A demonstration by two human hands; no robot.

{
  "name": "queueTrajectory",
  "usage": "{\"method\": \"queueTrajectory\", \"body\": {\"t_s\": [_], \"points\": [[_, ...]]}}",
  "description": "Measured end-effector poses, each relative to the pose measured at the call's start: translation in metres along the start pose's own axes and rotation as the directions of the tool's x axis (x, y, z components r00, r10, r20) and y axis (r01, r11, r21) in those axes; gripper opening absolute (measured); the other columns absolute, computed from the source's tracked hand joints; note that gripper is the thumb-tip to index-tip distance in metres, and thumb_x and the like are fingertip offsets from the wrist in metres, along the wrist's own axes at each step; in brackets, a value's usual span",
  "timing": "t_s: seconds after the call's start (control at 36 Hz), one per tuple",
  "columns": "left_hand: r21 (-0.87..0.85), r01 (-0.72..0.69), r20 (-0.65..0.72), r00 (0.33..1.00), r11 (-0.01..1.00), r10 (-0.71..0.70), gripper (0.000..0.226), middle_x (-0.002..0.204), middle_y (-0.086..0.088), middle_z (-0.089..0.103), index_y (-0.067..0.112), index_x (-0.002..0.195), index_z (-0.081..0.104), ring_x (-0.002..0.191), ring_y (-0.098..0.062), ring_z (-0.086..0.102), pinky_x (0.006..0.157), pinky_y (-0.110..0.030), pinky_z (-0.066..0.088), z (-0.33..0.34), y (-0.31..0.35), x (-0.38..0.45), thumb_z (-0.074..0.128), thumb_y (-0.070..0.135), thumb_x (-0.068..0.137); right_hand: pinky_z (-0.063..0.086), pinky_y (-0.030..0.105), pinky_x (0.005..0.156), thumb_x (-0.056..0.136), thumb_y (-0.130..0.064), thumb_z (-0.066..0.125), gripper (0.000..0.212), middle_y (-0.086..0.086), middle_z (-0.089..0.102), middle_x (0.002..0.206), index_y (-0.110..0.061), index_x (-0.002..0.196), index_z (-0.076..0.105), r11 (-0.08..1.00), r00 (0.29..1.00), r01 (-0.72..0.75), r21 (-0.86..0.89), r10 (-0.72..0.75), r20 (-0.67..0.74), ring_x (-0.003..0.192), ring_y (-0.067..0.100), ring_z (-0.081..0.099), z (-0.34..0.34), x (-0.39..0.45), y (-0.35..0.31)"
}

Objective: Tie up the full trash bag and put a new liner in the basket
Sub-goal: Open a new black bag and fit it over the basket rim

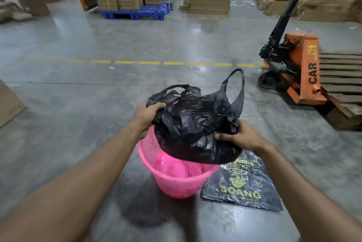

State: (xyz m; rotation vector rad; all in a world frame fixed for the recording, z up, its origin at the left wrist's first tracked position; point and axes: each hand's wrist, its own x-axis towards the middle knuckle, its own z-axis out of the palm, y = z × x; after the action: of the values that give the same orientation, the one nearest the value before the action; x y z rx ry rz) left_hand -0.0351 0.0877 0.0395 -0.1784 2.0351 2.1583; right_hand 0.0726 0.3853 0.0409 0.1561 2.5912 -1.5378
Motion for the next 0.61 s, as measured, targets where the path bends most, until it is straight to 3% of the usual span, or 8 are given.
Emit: {"method": "queueTrajectory", "body": {"t_s": [0.08,0.14,0.19,0.28,0.39,0.44,0.53,0.61], "points": [[0.105,-0.099,-0.062,0.992,0.99,0.106,0.026,0.096,-0.01,0.078,0.007,0.106,0.077,0.089,-0.025,0.072,0.082,-0.038,0.059,-0.017,0.011,-0.009,0.079,0.012,0.081,0.055,0.045,0.1,0.047,-0.081,0.081,0.092,0.0,0.068,0.118,-0.027,0.12,0.065,0.935,0.994,-0.009,-0.355,-0.03,-0.104,0.113,0.022,0.065,0.013,0.006,0.018],[0.178,-0.151,-0.088,0.982,0.972,0.169,0.026,0.083,0.004,0.079,0.015,0.099,0.08,0.081,-0.015,0.073,0.075,-0.03,0.056,-0.024,0.016,-0.017,0.084,0.029,0.078,0.052,0.044,0.1,0.049,-0.096,0.064,0.101,0.004,0.056,0.121,-0.028,0.125,0.061,0.863,0.968,-0.061,-0.502,-0.072,-0.241,0.115,0.026,0.057,0.02,0.007,0.014],[0.211,-0.195,-0.077,0.973,0.958,0.216,0.026,0.079,0.009,0.079,0.023,0.087,0.082,0.078,-0.009,0.074,0.075,-0.028,0.056,-0.029,0.017,-0.025,0.084,0.046,0.075,0.054,0.04,0.094,0.061,-0.091,0.063,0.089,0.005,0.056,0.116,-0.026,0.122,0.065,0.886,0.952,-0.086,-0.456,-0.061,-0.299,0.107,0.026,0.059,0.029,0.005,-0.004],[0.312,-0.177,-0.072,0.975,0.934,0.209,0.032,0.062,0.012,0.071,0.027,0.069,0.079,0.063,-0.005,0.067,0.065,-0.03,0.054,-0.031,0.008,-0.033,0.081,0.058,0.073,0.054,0.036,0.084,0.078,-0.062,0.074,0.055,0.01,0.075,0.111,-0.022,0.115,0.071,0.94,0.959,-0.06,-0.336,-0.039,-0.28,0.104,0.032,0.069,0.046,0.009,-0.025],[0.48,-0.164,0.01,0.983,0.862,0.181,0.037,0.068,0.004,0.072,0.028,0.072,0.072,0.068,-0.018,0.069,0.072,-0.039,0.057,-0.034,-0.021,-0.033,0.083,0.062,0.063,0.048,0.036,0.083,0.073,-0.029,0.082,0.06,0.009,0.07,0.111,-0.017,0.126,0.057,0.951,0.969,-0.098,-0.294,0.025,-0.244,0.101,0.032,0.065,0.077,0.022,-0.023],[0.576,-0.175,0.033,0.981,0.799,0.192,0.043,0.078,0.002,0.073,0.033,0.084,0.061,0.078,-0.024,0.071,0.077,-0.04,0.057,-0.038,-0.035,-0.032,0.079,0.061,0.058,0.051,0.032,0.09,0.062,-0.027,0.084,0.065,-0.004,0.068,0.107,-0.022,0.122,0.061,0.966,0.976,-0.135,-0.223,0.091,-0.198,0.099,0.022,0.066,0.089,0.034,-0.005],[0.64,-0.266,0.134,0.962,0.721,0.236,0.035,0.081,0.0,0.074,0.038,0.098,0.058,0.083,-0.027,0.071,0.083,-0.045,0.058,-0.04,-0.04,-0.032,0.07,0.041,0.065,0.059,0.044,0.093,0.054,-0.026,0.088,0.063,0.004,0.074,0.106,-0.021,0.112,0.063,0.968,0.976,-0.218,-0.124,0.218,-0.015,0.102,0.027,0.071,0.098,0.041,0.011],[0.67,-0.349,0.238,0.937,0.656,0.255,0.032,0.074,0.001,0.071,0.025,0.086,0.068,0.077,-0.026,0.069,0.078,-0.047,0.057,-0.042,-0.038,-0.029,0.054,0.041,0.063,0.051,0.039,0.101,0.066,-0.044,0.089,0.067,0.0,0.067,0.115,-0.022,0.122,0.059,0.967,0.983,-0.186,-0.174,0.184,-0.028,0.106,0.019,0.063,0.101,0.037,0.004]]}}
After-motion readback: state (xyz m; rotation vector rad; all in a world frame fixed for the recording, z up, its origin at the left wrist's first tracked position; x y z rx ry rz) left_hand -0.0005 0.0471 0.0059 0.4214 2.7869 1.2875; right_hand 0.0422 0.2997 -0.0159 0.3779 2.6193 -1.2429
